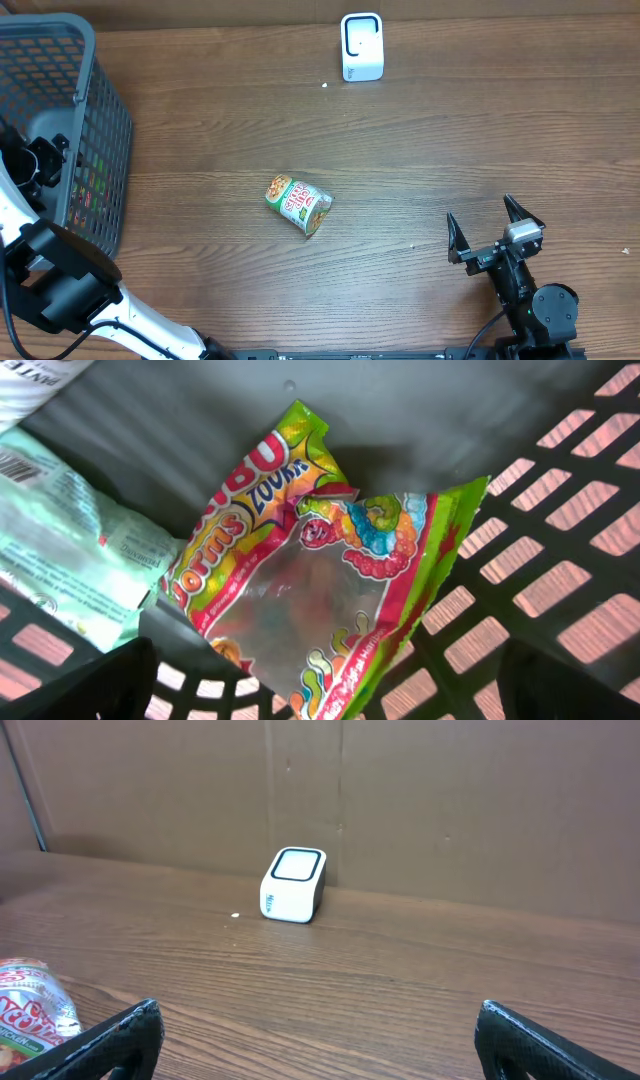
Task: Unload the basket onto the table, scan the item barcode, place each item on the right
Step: 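Grasp the gummy worms bag in the basket with the left gripper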
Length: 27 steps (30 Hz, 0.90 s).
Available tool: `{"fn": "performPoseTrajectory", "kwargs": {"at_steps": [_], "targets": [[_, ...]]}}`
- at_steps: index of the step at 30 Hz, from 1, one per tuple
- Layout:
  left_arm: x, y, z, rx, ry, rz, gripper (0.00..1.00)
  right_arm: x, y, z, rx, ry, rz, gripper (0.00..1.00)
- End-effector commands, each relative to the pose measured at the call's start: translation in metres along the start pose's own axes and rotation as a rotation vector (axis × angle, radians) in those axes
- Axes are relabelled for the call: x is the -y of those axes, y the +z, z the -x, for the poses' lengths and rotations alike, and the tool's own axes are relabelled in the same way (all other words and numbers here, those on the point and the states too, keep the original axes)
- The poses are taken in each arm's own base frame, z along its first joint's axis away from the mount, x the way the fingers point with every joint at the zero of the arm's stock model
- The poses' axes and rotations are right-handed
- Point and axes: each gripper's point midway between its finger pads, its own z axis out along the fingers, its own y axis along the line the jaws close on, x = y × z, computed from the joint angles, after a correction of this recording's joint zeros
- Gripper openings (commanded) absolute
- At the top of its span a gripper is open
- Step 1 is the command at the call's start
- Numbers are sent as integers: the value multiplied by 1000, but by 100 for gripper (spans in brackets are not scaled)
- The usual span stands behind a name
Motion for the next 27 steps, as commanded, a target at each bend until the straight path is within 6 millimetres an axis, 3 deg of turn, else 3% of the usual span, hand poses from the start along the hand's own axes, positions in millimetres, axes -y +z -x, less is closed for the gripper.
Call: {"fn": "performPoseTrajectory", "kwargs": {"at_steps": [1,11,14,19,20,21,22,27], "targets": [[9,17,-15,-67,66,-44,100,0,0,-2,2,3,-3,100],[3,71,-24,-82,28,-37,96,0,0,-2,2,3,-3,100],[1,89,-27,-79,21,-37,88,0,0,-2,2,3,-3,100],[-2,115,-37,-82,18,-37,52,0,0,-2,2,3,-3,100],[-3,117,-37,-79,18,-37,39,0,0,-2,2,3,-3,100],[-3,118,-38,-78,17,-37,17,0,0,-2,2,3,-3,100],[-3,118,-37,-77,10,-37,4,0,0,-2,2,3,-3,100],[3,93,-21,-51,-84,-51,4,0,0,-2,2,3,-3,100]]}}
